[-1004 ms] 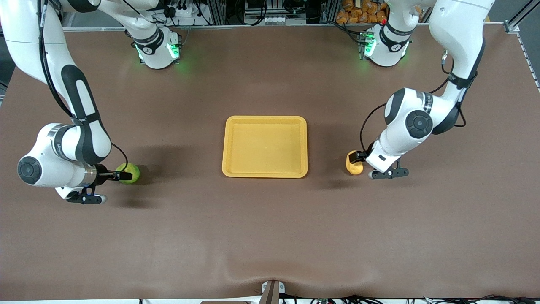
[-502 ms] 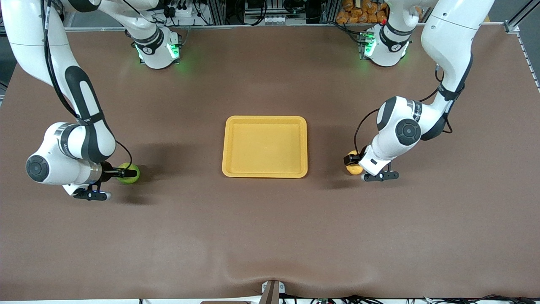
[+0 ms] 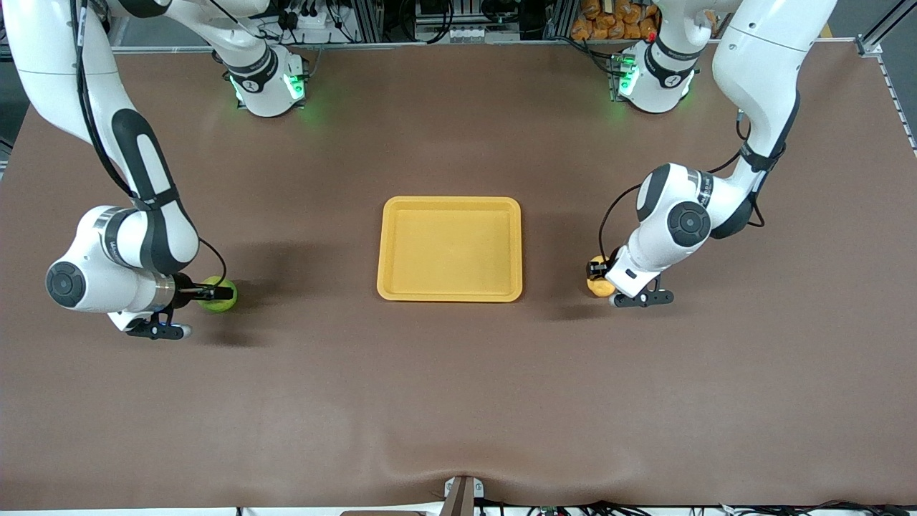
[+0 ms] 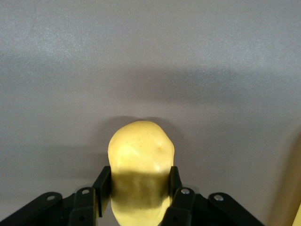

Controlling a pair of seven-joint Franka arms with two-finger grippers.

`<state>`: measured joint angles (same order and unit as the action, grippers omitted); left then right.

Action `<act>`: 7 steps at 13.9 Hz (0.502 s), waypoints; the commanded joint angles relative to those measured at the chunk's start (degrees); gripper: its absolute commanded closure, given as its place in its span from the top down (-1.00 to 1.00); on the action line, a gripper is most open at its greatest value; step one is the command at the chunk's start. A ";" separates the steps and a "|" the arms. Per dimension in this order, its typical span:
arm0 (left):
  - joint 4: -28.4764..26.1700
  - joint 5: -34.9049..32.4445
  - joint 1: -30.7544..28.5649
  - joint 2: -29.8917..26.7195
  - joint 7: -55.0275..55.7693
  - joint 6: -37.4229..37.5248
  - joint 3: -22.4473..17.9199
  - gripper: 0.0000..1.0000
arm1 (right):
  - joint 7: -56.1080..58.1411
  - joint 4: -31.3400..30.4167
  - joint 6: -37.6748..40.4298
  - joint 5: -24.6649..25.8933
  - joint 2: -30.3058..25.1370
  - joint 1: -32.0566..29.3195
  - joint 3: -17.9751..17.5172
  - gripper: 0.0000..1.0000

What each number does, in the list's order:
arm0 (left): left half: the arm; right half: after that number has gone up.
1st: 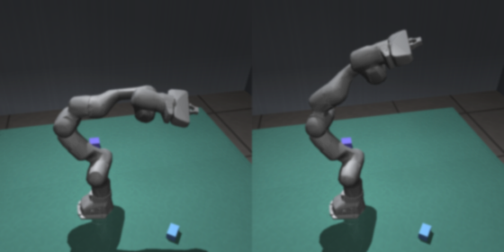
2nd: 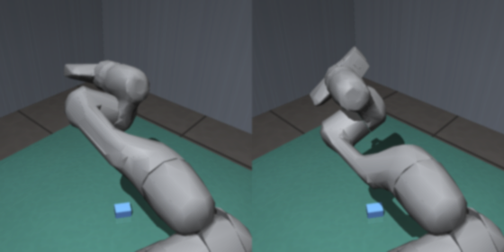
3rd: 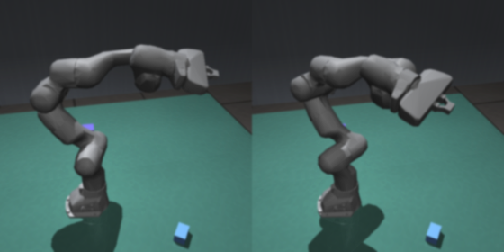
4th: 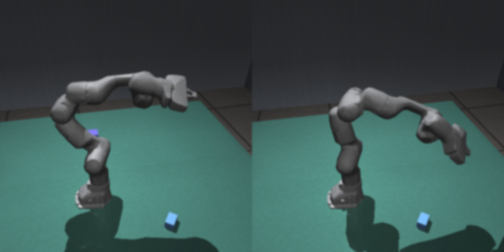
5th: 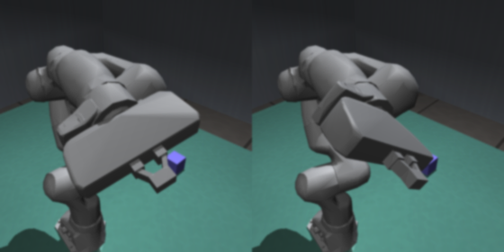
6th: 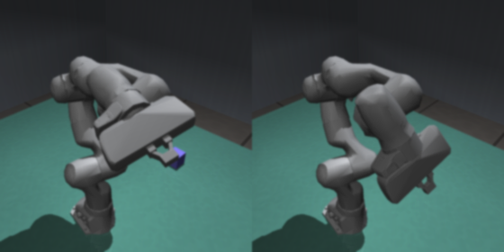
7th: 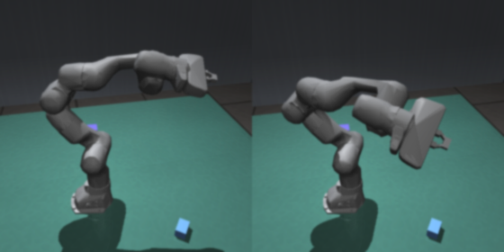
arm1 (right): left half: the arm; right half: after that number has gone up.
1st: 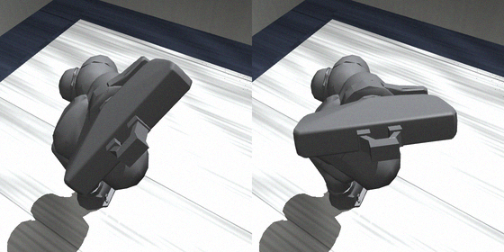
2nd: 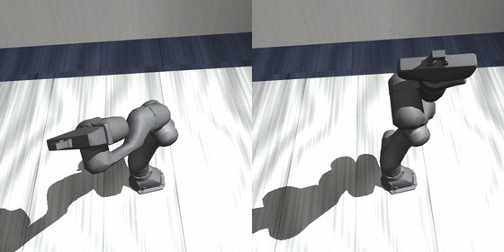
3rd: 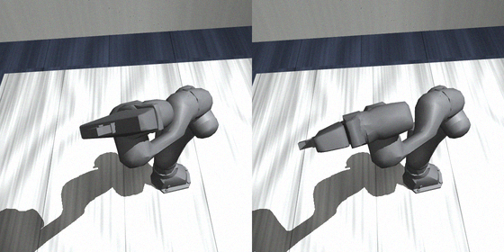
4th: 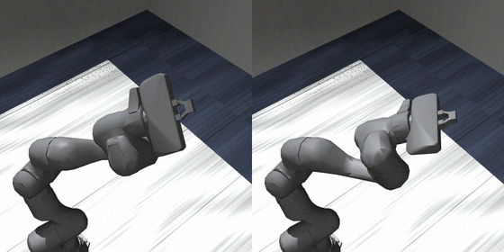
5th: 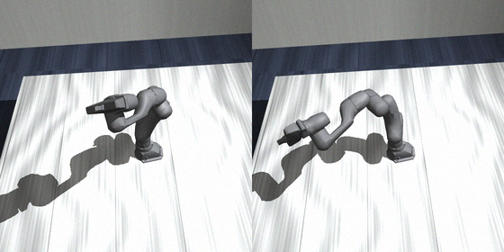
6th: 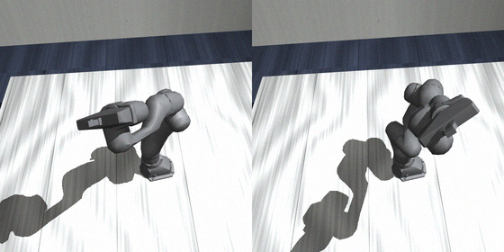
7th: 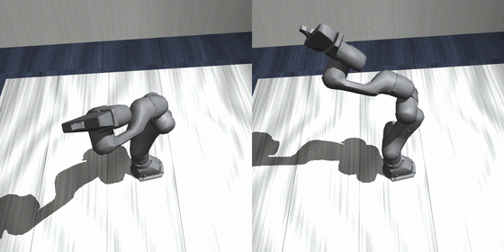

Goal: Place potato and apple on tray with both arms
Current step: 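Close the right gripper on the apple while the left gripper grasps the potato, then carry the apple and potato over the yellow tray with both grippers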

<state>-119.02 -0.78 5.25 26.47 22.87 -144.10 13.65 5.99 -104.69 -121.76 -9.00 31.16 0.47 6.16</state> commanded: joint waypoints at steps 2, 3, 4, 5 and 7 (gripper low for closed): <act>0.10 -0.10 0.29 -3.08 -0.20 0.66 1.20 -1.00 | -0.80 -1.49 5.11 -0.84 -6.63 2.33 -0.10 0.37; 0.71 -0.10 0.47 -3.79 0.07 1.53 1.99 -1.00 | -0.89 -1.57 7.48 -0.84 -7.86 2.52 -0.18 0.37; 1.76 -0.10 0.38 -3.89 0.42 2.41 3.30 -1.00 | -0.89 -1.66 10.63 -1.89 -8.66 2.60 -0.36 0.37; 2.55 -0.10 0.38 -3.89 0.59 2.77 4.27 -1.00 | -0.89 -1.75 13.02 -5.20 -9.45 3.30 -0.53 0.37; 3.96 -0.02 0.38 -4.06 1.29 2.77 5.94 -1.00 | -2.37 -2.45 15.76 -9.80 -11.64 4.97 -0.45 0.37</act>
<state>-116.38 -0.78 5.46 23.35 23.02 -142.74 18.43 5.46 -104.75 -107.57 -15.49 22.91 4.11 5.70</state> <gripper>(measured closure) 0.480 0.141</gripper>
